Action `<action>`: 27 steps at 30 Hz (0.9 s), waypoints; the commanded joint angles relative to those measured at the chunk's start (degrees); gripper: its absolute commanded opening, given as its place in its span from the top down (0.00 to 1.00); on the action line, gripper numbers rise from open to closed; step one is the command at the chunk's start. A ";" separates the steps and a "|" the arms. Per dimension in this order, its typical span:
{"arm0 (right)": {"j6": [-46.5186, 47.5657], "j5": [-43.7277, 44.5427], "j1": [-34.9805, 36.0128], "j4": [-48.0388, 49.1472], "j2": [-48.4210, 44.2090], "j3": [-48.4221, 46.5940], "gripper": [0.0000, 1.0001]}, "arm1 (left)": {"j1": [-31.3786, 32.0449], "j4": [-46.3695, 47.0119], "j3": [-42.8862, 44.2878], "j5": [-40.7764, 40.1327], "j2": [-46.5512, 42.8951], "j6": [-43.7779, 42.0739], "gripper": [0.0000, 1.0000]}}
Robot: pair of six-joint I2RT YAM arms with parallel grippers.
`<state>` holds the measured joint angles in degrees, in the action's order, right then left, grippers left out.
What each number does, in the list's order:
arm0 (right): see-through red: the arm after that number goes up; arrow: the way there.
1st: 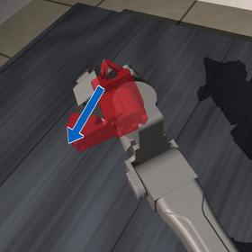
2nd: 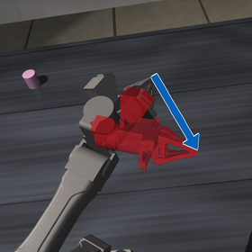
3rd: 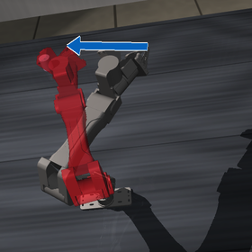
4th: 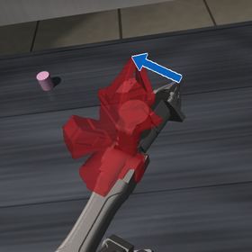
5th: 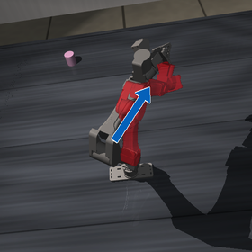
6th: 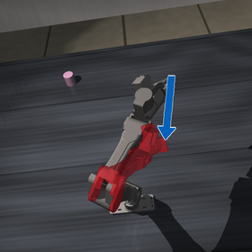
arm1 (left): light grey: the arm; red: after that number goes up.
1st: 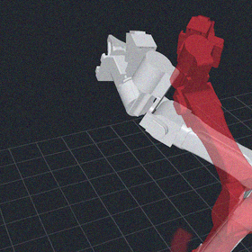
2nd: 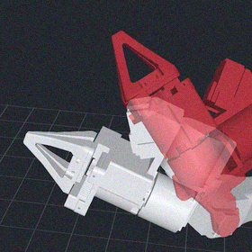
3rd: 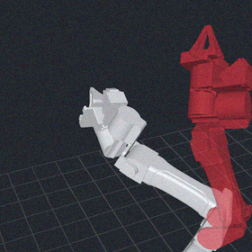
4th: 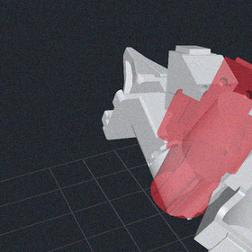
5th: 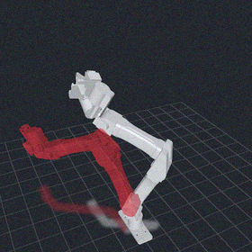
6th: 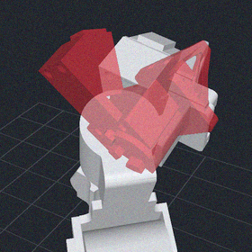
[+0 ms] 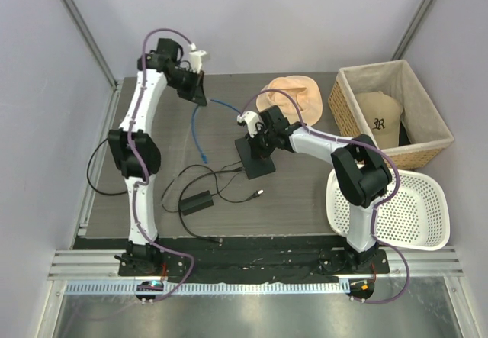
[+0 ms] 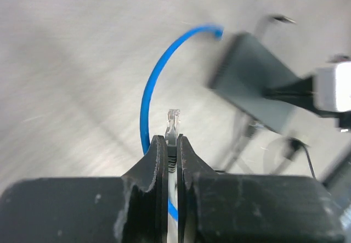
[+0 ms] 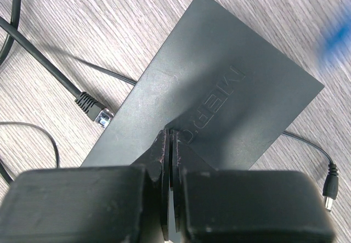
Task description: Pull the plug from the switch port
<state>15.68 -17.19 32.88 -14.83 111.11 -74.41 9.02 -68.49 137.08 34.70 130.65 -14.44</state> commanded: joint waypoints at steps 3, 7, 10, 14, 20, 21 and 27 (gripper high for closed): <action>1.02 4.54 -0.10 -7.14 4.55 1.81 0.99 | -4.00 8.78 0.13 -11.04 -10.31 -2.87 1.00; 1.02 4.62 -0.01 -7.23 4.73 1.64 0.99 | -5.85 15.83 -1.81 -16.57 -13.93 -4.98 1.00; 1.10 4.71 0.07 -7.23 4.73 1.64 0.99 | -6.47 20.49 -2.69 -19.49 -14.98 -7.71 1.00; 1.19 4.80 0.16 -7.23 4.73 1.64 0.99 | -6.73 24.45 -3.39 -20.64 -14.37 -9.64 1.00; 1.19 5.06 0.16 -6.88 4.38 1.99 0.99 | -6.56 26.12 -6.11 -20.01 -9.20 -4.57 1.00; 1.19 5.15 0.25 -6.79 4.38 1.99 0.99 | -6.56 26.47 -6.29 -21.59 -8.23 -3.76 1.00; 1.19 5.24 0.25 -6.79 4.29 2.16 0.99 | -6.56 29.02 -5.24 -31.35 -1.46 -1.56 0.86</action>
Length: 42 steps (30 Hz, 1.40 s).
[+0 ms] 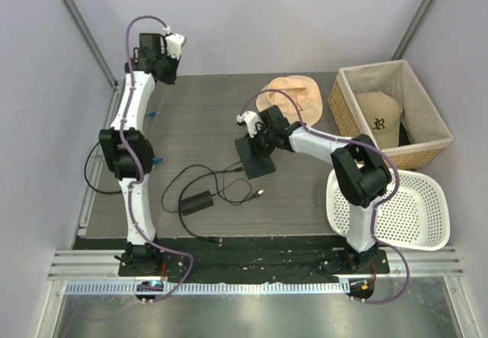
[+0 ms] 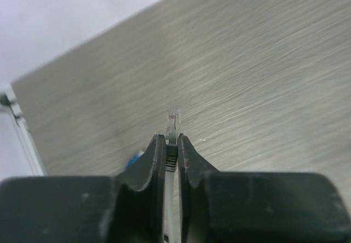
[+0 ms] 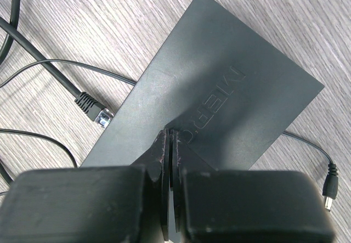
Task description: Pull the plug from the switch port
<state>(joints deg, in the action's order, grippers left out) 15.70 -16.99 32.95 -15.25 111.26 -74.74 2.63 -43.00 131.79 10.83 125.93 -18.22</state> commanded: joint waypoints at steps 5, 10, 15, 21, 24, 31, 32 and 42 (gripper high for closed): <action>1.35 5.22 0.36 -6.38 4.14 2.41 0.99 | -0.17 4.25 -0.57 -12.06 3.45 6.52 0.31; 1.61 5.39 0.27 -6.46 3.79 2.32 0.99 | 0.00 3.54 -1.18 -1.18 -2.33 14.34 0.23; 2.22 4.60 0.27 -7.34 3.52 0.65 0.99 | 0.88 4.07 -9.14 17.71 -8.06 24.09 0.20; 3.89 3.90 0.27 -8.92 2.03 -2.16 0.99 | 5.62 5.38 -27.33 27.22 -12.64 27.26 0.22; 4.25 3.81 0.19 -9.45 -0.07 -2.08 0.99 | 7.38 8.10 -34.55 29.06 -11.85 31.65 0.27; 3.90 3.11 -1.13 -9.72 -5.18 0.91 0.99 | 11.78 7.31 -37.92 24.59 -4.74 30.69 0.65; 4.07 3.02 -1.22 -9.72 -5.79 1.17 0.99 | 12.39 7.49 -36.96 24.68 -2.81 30.70 0.69; 5.65 4.16 -1.40 -9.54 -7.20 3.98 0.99 | 15.30 5.30 -23.60 26.52 9.76 29.56 0.91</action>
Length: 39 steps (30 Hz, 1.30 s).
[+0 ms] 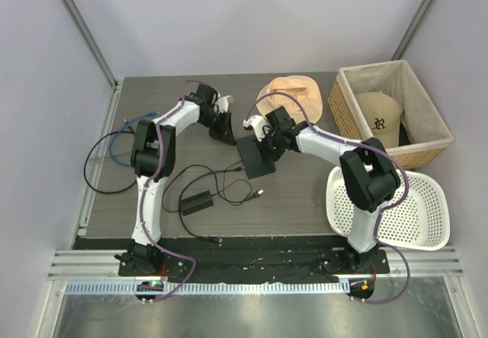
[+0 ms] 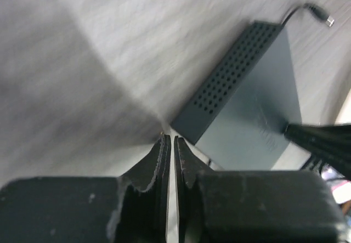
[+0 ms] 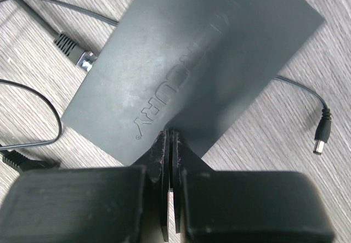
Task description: Pull the plug from the switch port
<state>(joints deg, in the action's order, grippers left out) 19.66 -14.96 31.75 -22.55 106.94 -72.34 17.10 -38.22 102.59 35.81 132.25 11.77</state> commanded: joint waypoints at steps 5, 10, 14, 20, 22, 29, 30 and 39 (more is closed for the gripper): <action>2.40 2.83 -0.37 -3.11 -2.70 2.02 0.99 | 1.26 0.07 14.02 2.34 8.29 -2.27 0.91; 3.54 3.45 -0.55 -3.73 -3.13 1.76 0.99 | 0.56 -0.28 16.42 -0.83 6.80 -3.33 0.88; 3.81 2.49 -0.81 -4.69 -3.93 0.53 0.99 | -1.71 0.67 14.14 -3.21 -3.18 -0.09 0.79; 4.07 -1.82 -0.81 -6.54 -3.58 -1.75 0.99 | -2.16 -0.96 3.95 9.88 -13.06 -2.62 0.48; 4.07 -2.70 -0.90 -6.55 -3.14 -2.11 0.99 | -2.16 -5.35 1.93 12.25 -12.02 -4.55 0.47; 3.90 -3.06 -0.90 -6.55 -1.82 -1.76 0.99 | -1.11 -7.58 -5.02 15.79 -9.20 -7.46 0.47; 3.81 -3.06 -0.90 -6.46 -1.82 -1.58 0.99 | -0.93 -7.05 -6.33 15.34 -9.02 -7.55 0.47; 3.02 -2.97 -0.81 -5.58 -3.14 1.58 0.99 | 0.12 -4.15 -7.76 14.90 -6.04 -6.59 0.50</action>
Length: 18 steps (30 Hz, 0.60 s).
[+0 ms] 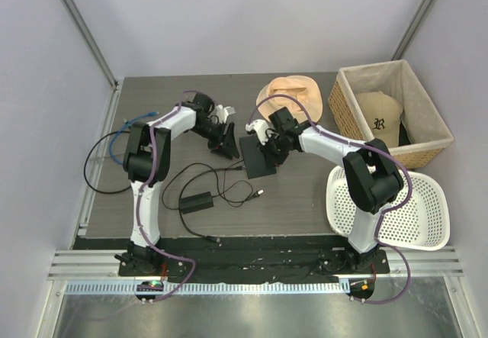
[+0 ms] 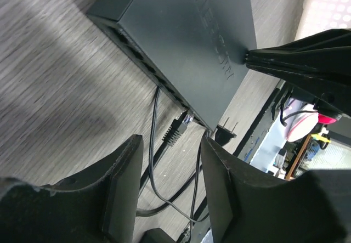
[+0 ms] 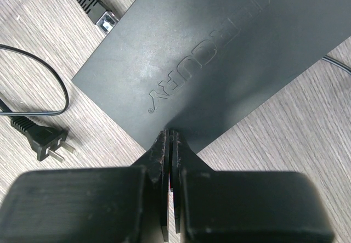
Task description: Pull the plug from the switch port
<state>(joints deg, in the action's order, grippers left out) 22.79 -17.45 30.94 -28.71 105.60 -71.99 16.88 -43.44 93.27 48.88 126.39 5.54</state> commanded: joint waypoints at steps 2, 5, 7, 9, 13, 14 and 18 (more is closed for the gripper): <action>0.07 -0.13 0.00 0.85 -1.89 1.67 0.99 | 0.96 0.64 2.08 2.18 0.96 -0.62 0.51; 0.33 0.31 0.00 0.94 -1.63 1.67 0.99 | 1.66 -1.55 4.19 2.44 2.37 -1.76 0.52; 0.33 0.40 0.00 1.20 -1.54 1.67 0.99 | 2.01 -2.87 5.77 2.79 3.69 -2.11 0.53; 0.42 0.49 0.00 1.20 -1.45 1.67 0.99 | 2.10 -3.05 6.22 2.88 4.30 -2.20 0.55; 0.42 0.67 -0.09 1.37 -1.63 2.11 0.99 | 2.80 -4.37 6.92 2.97 5.09 -2.64 0.56; 0.50 0.75 0.00 1.38 -1.63 2.46 0.99 | 2.98 -4.55 6.75 2.89 5.10 -2.73 0.57; 1.03 1.19 0.00 1.29 -1.36 2.82 0.99 | 3.51 -4.72 5.43 2.80 4.48 -3.25 0.57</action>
<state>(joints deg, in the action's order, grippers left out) 22.83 -17.61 30.94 -26.94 105.06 -70.67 19.79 -46.57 97.86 49.82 131.33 3.73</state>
